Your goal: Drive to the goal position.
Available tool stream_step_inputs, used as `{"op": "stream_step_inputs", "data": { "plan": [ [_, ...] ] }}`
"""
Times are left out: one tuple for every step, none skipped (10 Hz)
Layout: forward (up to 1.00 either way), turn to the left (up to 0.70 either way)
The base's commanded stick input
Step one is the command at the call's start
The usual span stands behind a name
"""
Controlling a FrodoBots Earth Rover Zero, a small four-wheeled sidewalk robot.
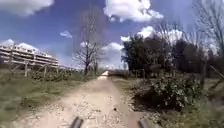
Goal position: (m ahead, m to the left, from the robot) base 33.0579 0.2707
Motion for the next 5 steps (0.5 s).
{"op": "stream_step_inputs", "data": {
  "plan": [
    [1.00, 0.27],
    [1.00, 0.27],
    [1.00, 0.27],
    [1.00, 0.27],
    [1.00, 0.27]
  ]
}}
